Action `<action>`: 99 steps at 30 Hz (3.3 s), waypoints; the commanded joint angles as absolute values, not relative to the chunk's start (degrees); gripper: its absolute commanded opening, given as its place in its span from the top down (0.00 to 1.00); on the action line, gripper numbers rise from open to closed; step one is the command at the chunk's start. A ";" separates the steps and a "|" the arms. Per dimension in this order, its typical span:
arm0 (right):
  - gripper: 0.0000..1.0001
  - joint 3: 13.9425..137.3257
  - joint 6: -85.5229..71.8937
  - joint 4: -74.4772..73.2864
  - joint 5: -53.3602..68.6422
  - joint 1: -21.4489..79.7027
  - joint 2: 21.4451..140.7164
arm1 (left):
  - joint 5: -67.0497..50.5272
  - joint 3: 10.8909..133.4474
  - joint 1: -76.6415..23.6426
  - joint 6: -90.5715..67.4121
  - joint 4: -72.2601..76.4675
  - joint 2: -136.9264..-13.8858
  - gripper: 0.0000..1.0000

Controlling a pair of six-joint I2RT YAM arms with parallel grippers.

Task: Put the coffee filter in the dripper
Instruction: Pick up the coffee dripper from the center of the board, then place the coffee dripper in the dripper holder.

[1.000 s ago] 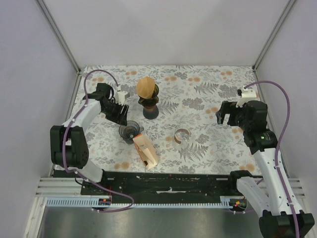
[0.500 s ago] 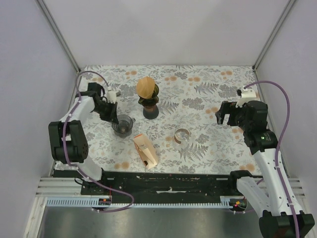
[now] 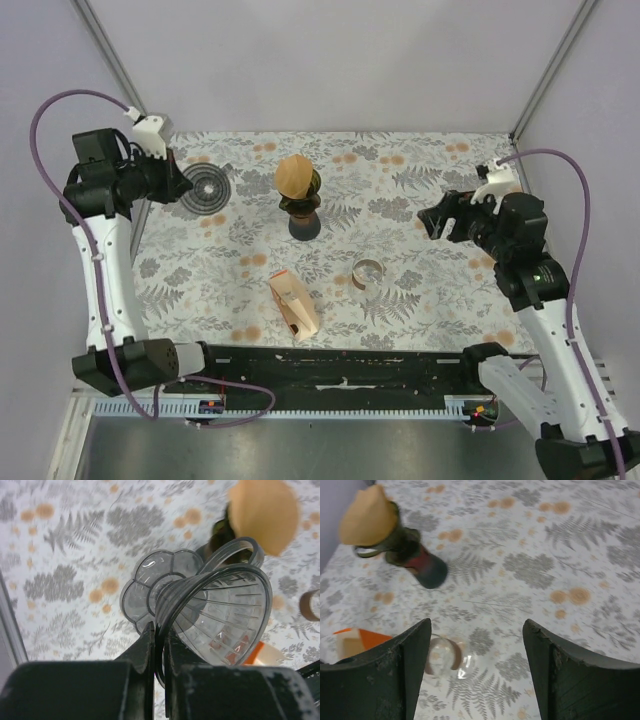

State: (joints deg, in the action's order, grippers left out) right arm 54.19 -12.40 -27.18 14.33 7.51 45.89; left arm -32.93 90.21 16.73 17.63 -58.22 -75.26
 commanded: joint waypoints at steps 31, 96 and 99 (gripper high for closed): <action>0.42 104.77 7.91 -35.07 1.84 57.40 93.51 | -31.55 97.56 -19.42 14.33 -67.06 -74.00 0.98; 0.35 76.01 1.21 -43.76 30.86 23.29 78.05 | -23.91 93.87 -19.42 14.76 -60.47 -70.23 0.07; 0.33 80.41 1.58 -45.09 27.44 23.20 76.91 | -23.47 93.34 -19.42 15.29 -60.82 -69.87 0.07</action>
State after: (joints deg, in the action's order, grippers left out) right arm 73.06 -0.23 -44.86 31.00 23.40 80.31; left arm -24.71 94.00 -19.57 13.65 -61.60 -70.81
